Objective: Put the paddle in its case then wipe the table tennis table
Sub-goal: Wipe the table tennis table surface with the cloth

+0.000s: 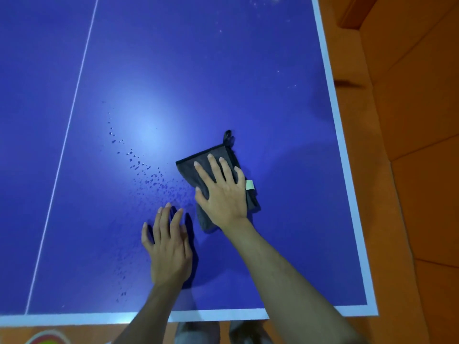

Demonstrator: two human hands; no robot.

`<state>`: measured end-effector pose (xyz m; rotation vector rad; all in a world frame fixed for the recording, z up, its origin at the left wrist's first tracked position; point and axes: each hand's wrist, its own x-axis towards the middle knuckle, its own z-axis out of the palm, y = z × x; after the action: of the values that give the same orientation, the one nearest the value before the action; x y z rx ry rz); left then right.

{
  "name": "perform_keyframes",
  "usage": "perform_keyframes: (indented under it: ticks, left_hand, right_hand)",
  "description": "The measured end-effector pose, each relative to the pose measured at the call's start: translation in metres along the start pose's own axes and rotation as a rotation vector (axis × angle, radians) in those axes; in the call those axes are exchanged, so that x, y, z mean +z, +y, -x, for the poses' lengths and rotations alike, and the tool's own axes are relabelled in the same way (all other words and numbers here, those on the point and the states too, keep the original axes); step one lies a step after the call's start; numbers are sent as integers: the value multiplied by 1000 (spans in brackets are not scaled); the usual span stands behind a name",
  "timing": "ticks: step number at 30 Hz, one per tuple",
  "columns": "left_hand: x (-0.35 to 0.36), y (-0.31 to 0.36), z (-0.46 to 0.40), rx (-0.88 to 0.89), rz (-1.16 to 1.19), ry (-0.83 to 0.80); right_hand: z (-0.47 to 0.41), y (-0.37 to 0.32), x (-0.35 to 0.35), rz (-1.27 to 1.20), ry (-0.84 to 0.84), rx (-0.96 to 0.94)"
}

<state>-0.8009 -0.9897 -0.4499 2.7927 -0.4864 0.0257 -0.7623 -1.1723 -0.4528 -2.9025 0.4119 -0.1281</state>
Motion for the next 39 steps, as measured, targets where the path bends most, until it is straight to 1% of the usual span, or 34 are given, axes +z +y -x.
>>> perform_keyframes:
  ticks: [3,6,10,13,17,21,23,26,29,32,34,36,39]
  left_hand:
    - [0,1,-1,-10,-8,4]
    - [0,1,-1,-12,-9,-2]
    - [0,2,-1,-8,-2,-6]
    - [1,2,-2,-2,-5,-7]
    - [3,0,-1,14,-11,-25]
    - [3,0,-1,29,-7,-36]
    - [3,0,0,42,-10,-38]
    - [4,-2,-1,43,-15,-31]
    - [2,-2,-3,36,-41,-13]
    - [-5,-2,-8,49,-99,22]
    - [-9,1,-24,127,-134,47]
    - [-14,9,-60,166,-122,69]
    - [-16,24,-133,125,-64,95]
  right_hand:
    - [-6,36,-5,7,30,27]
    - [-7,93,-13,20,95,193]
    - [8,190,-33,87,90,410]
    - [14,223,-41,101,106,547]
    - [4,204,-37,94,101,621]
    - [-18,150,-24,90,89,562]
    - [-34,108,-14,93,102,484]
    - [-61,35,-1,45,107,307]
    - [-75,-16,7,41,26,95]
    - [-80,-5,2,37,-6,-14]
    - [-80,24,-2,39,13,0]
    - [-78,63,-8,27,58,124]
    - [-72,137,-20,65,83,330]
